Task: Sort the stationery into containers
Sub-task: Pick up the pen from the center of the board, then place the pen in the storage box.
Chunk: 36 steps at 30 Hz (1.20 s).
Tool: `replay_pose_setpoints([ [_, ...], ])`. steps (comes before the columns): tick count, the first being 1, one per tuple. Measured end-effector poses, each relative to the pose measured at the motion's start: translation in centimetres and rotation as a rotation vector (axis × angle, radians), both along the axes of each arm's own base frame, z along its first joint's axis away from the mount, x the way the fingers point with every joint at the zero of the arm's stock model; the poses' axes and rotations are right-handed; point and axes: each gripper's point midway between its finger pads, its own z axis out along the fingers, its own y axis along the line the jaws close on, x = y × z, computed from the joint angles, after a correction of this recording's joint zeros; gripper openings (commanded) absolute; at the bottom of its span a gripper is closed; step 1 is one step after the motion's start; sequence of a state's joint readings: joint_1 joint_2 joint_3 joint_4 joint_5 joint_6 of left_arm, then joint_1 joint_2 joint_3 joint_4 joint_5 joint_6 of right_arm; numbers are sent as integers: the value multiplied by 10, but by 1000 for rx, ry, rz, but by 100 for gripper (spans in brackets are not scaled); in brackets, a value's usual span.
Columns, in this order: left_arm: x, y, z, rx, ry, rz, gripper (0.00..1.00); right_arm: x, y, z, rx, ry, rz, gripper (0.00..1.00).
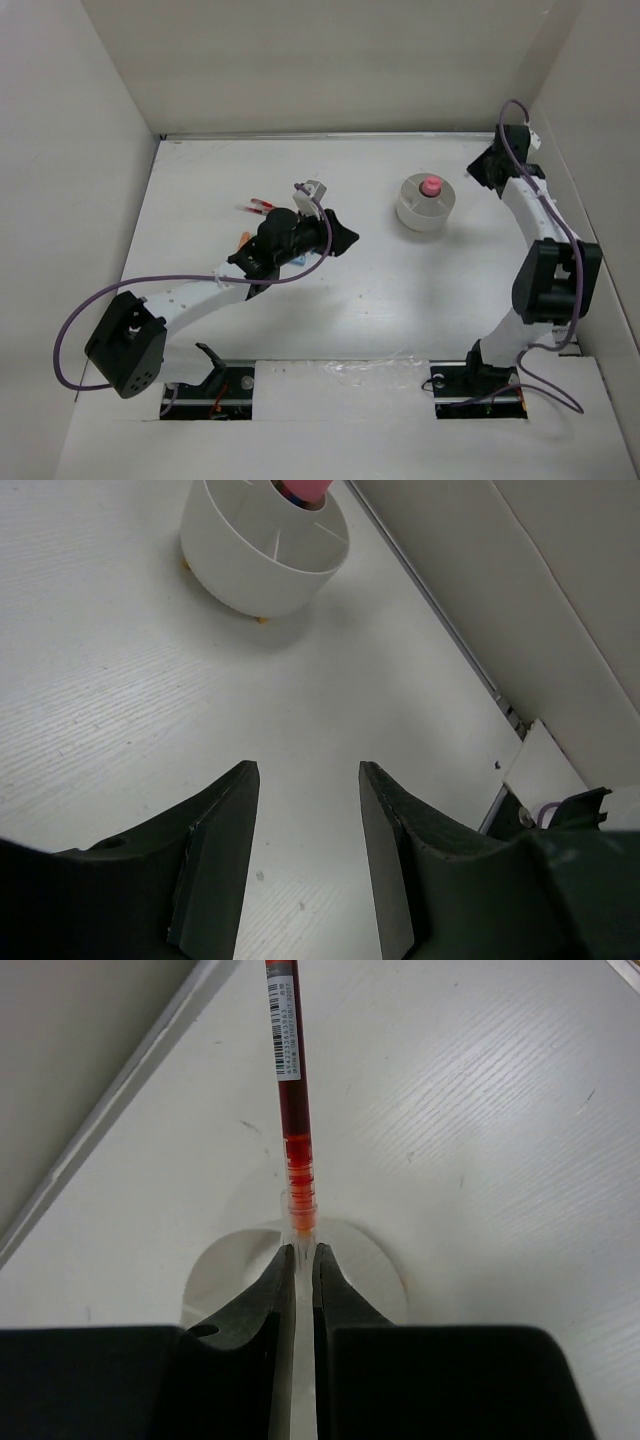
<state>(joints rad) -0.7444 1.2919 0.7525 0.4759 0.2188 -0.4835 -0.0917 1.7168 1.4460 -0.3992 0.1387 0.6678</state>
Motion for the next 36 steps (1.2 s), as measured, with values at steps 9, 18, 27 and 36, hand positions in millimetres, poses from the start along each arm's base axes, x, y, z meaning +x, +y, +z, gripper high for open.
replay_pose_setpoints([
  [9, -7, -11, 18, -91, 61, -58, 42, -81, 116, 57, 133, -232, 348, 0],
  [18, 11, -24, 43, -157, 81, -38, 42, -162, 209, 56, 258, -278, 717, 0],
  [27, 32, -41, 31, -141, 125, -33, 41, -196, 255, 45, 306, -246, 903, 0],
  [36, 41, -48, 28, -120, 112, -38, 35, -204, 281, 37, 327, -228, 990, 0],
])
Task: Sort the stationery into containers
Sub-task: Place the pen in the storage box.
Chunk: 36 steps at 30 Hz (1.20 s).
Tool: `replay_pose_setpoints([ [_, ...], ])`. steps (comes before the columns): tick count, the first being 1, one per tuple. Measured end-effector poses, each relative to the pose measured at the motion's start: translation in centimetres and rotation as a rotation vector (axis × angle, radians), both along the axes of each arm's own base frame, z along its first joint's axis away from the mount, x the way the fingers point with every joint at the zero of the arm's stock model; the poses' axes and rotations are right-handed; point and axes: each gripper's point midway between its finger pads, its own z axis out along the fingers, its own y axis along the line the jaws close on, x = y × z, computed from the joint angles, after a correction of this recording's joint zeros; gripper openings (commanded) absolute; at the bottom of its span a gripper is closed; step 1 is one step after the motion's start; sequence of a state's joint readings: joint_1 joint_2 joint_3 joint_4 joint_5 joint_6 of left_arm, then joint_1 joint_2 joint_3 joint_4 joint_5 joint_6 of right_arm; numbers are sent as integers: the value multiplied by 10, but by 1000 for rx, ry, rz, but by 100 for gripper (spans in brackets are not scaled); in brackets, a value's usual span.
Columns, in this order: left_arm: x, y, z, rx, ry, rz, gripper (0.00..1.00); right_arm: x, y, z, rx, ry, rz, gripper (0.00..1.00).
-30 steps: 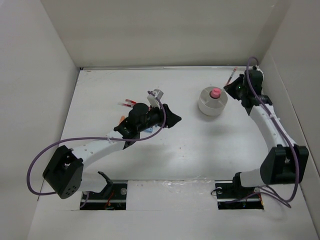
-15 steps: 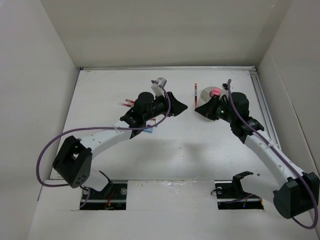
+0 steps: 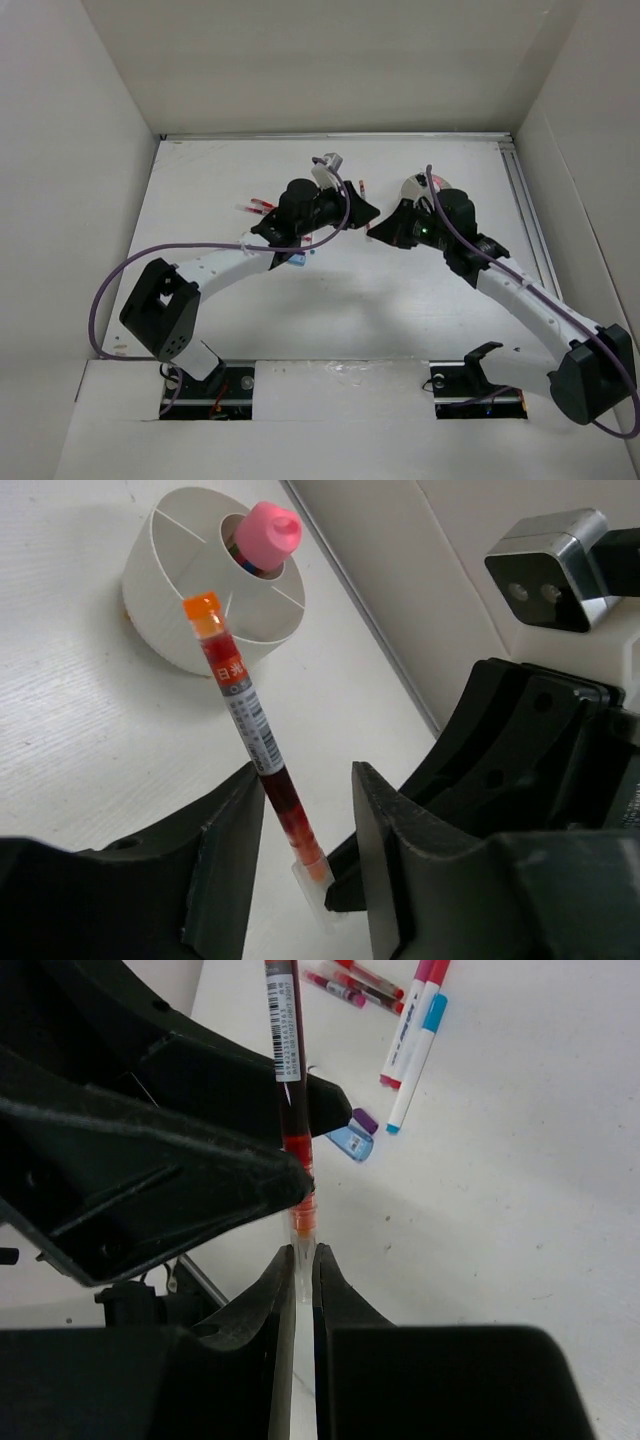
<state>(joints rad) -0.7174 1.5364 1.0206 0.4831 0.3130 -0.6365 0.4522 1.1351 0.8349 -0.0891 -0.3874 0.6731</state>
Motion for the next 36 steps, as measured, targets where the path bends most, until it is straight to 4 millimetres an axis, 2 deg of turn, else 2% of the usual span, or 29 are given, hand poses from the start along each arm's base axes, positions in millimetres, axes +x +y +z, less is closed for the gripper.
replay_pose_setpoints([
  [3, 1, -1, -4, 10, 1, -3, 22, -3, 6, -4, -5, 12, 18, 0],
  [4, 3, -1, -7, 14, 5, -1, 13, -3, 6, -5, -5, 11, 20, 0],
  [7, 3, -3, -9, 4, 18, -8, 3, -2, 7, -8, -12, 16, 20, 1],
  [8, 3, -4, -9, 5, 14, -10, 0, -2, 7, -9, -13, 20, 21, 6],
  [9, 2, -5, -9, 7, 11, -10, 0, -2, 7, -10, -13, 21, 21, 22],
  [12, 4, -3, -10, 13, 9, -1, 0, -1, 8, -8, -9, 15, 25, 49],
  [15, 6, -1, -14, 30, 9, 12, 0, -1, 8, -5, -1, 8, 25, 58],
  [18, 7, 1, -18, 52, 8, 25, 0, -2, 3, 3, 8, -11, 12, 60],
  [23, 7, 4, -18, 66, -2, 31, 0, 0, -12, 30, 27, -87, -50, 62],
  [28, 3, 6, -22, 69, -8, 17, 0, 19, -20, 51, 25, -134, -137, 63],
  [32, -1, 5, -27, 84, -10, 2, 2, 41, -14, 47, 5, -115, -169, 62],
  [36, -10, -2, -27, 88, -23, -30, 2, 54, -4, 28, -24, -68, -177, 58],
])
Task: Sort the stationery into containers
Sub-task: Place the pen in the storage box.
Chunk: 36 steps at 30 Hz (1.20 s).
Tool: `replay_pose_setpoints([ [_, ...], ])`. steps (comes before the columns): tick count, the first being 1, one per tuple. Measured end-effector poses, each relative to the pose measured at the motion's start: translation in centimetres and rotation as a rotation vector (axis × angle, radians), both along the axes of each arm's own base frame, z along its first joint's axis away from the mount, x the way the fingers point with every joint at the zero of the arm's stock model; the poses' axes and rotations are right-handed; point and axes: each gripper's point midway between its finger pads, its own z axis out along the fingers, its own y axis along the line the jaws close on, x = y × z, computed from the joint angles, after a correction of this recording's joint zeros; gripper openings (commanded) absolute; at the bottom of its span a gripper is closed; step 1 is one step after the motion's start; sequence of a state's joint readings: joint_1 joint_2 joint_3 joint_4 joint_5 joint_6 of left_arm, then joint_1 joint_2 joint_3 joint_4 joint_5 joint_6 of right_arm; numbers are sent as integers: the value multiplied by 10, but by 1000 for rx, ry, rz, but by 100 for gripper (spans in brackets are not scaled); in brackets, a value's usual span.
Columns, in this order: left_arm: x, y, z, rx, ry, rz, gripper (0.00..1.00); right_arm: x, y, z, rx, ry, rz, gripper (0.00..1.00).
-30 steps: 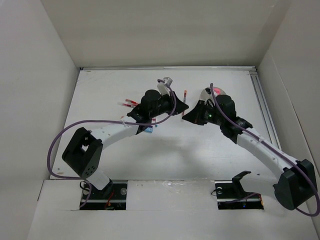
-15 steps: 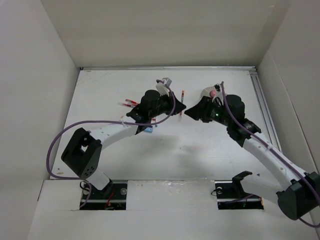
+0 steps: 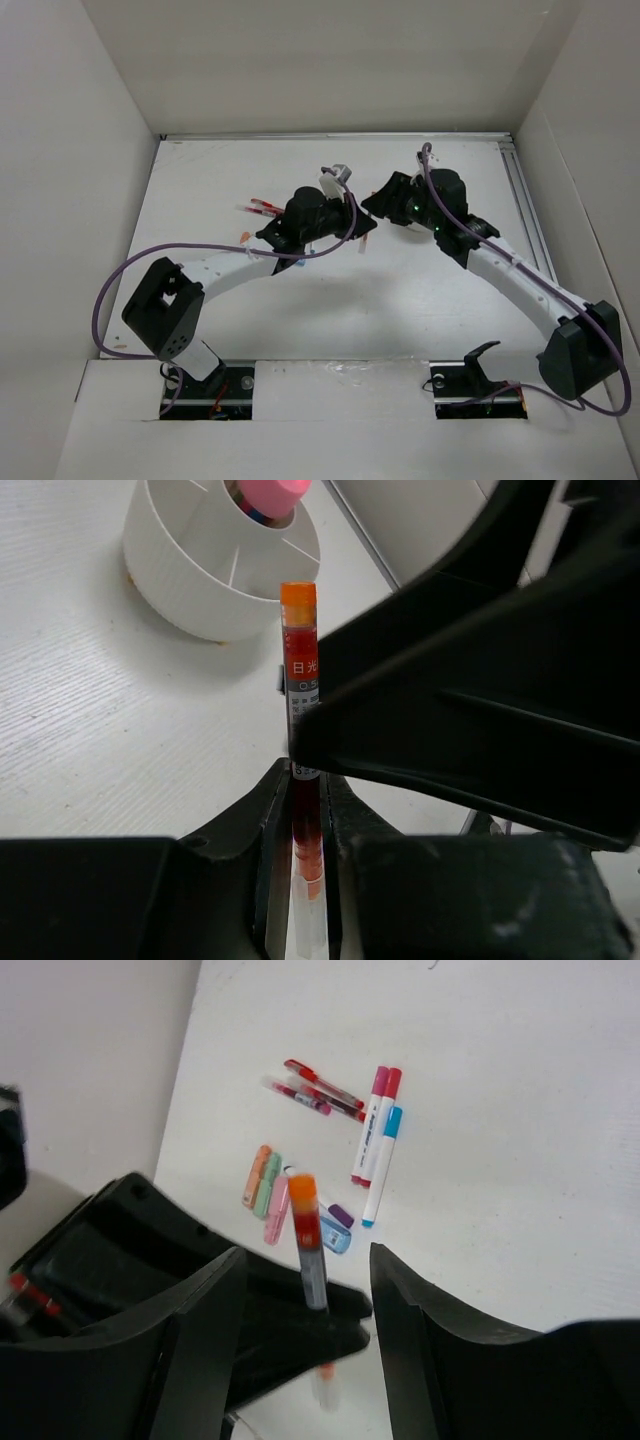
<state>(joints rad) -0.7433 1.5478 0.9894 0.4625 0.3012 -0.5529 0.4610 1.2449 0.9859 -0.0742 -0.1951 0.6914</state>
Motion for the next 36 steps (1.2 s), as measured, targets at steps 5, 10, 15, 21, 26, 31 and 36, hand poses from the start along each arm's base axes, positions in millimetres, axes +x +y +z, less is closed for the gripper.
replay_pose_setpoints([
  [5, -6, -4, 1, -1, -9, -30, 2, 10, 3, -16, -19, 40, -26, 47],
  [10, -7, -5, 1, 1, -9, -40, 4, 17, 8, -12, -5, 24, -31, 14],
  [15, -5, -3, 1, 7, -22, -35, 32, 21, 7, -14, -13, 24, -48, 0],
  [21, -4, -2, 0, 20, -36, -27, 49, 30, -5, -12, -28, 5, -126, 0],
  [26, -7, 7, 16, 10, -86, -12, 56, 48, -38, 2, -37, -31, -254, 0],
  [31, -14, 25, 39, -16, -162, 28, 58, 73, -96, 33, -44, -99, -464, 0],
  [36, -11, 30, 44, -14, -190, 58, 58, 78, -164, 59, -79, -161, -741, 0],
])
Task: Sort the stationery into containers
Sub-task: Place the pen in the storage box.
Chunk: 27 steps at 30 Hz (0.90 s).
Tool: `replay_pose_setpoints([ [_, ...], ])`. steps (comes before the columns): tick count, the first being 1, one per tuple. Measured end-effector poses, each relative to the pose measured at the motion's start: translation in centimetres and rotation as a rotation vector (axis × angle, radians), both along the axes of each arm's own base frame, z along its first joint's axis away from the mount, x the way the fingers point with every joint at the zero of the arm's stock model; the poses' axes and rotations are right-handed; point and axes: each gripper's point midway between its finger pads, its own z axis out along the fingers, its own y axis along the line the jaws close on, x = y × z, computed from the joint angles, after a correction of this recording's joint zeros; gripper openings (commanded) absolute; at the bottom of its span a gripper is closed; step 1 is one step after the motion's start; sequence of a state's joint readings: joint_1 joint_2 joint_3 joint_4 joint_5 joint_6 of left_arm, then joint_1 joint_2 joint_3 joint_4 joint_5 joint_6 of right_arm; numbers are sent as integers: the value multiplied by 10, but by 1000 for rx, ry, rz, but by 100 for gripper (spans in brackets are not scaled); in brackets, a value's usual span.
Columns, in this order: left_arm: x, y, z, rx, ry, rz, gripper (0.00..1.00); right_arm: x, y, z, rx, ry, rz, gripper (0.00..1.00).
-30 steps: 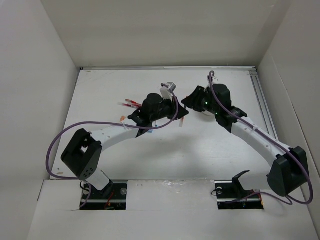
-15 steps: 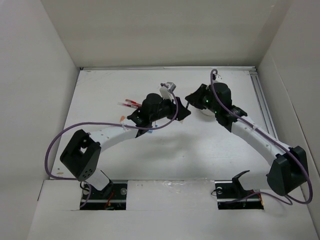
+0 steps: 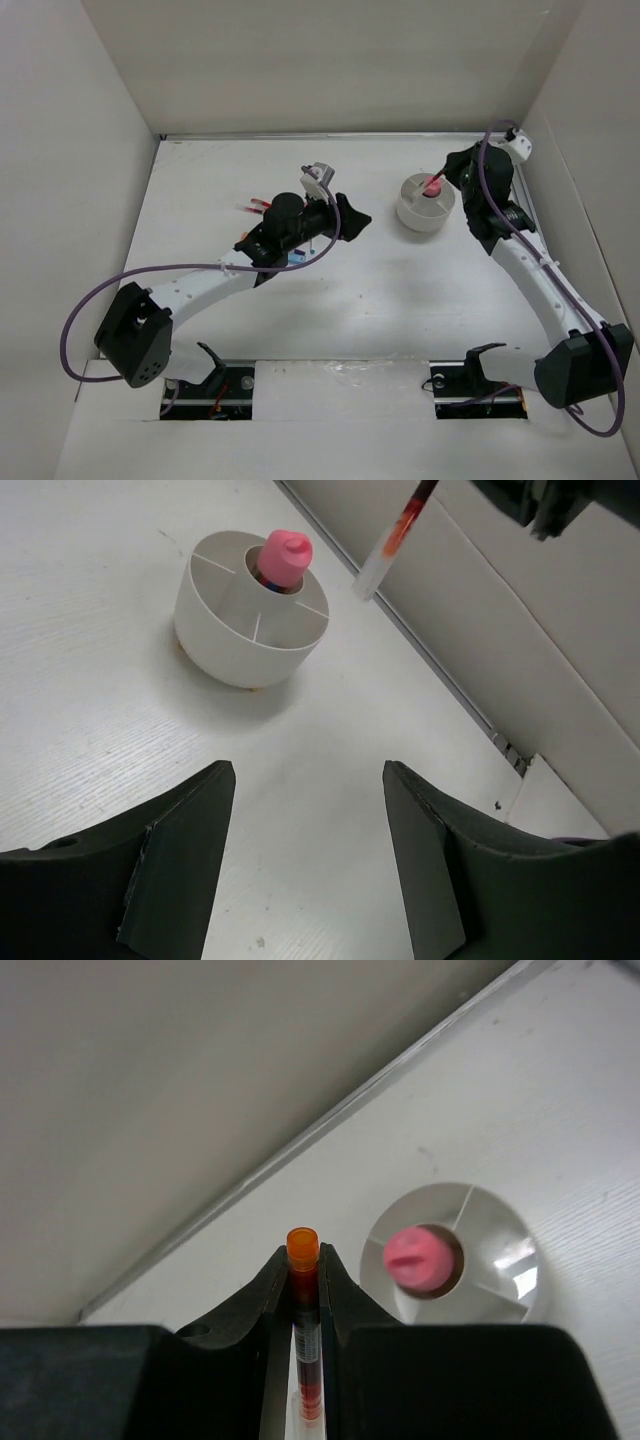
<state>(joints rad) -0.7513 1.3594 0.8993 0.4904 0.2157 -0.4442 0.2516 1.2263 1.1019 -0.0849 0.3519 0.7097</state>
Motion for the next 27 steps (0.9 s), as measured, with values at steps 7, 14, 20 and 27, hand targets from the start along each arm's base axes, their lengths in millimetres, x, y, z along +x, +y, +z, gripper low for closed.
replay_pose_setpoints([
  [7, 4, 2, -17, 43, 17, 21, 58, 9, -74, 0, -65, 15, -332, 0],
  [14, 8, 6, -24, 67, 27, 50, 58, 27, -119, -54, -127, 136, -531, 0],
  [20, 17, 15, -26, 75, 32, 87, 58, 40, -127, -95, -183, 229, -582, 0],
  [27, 24, 23, -33, 86, 42, 124, 57, 56, -133, -98, -208, 234, -623, 0],
])
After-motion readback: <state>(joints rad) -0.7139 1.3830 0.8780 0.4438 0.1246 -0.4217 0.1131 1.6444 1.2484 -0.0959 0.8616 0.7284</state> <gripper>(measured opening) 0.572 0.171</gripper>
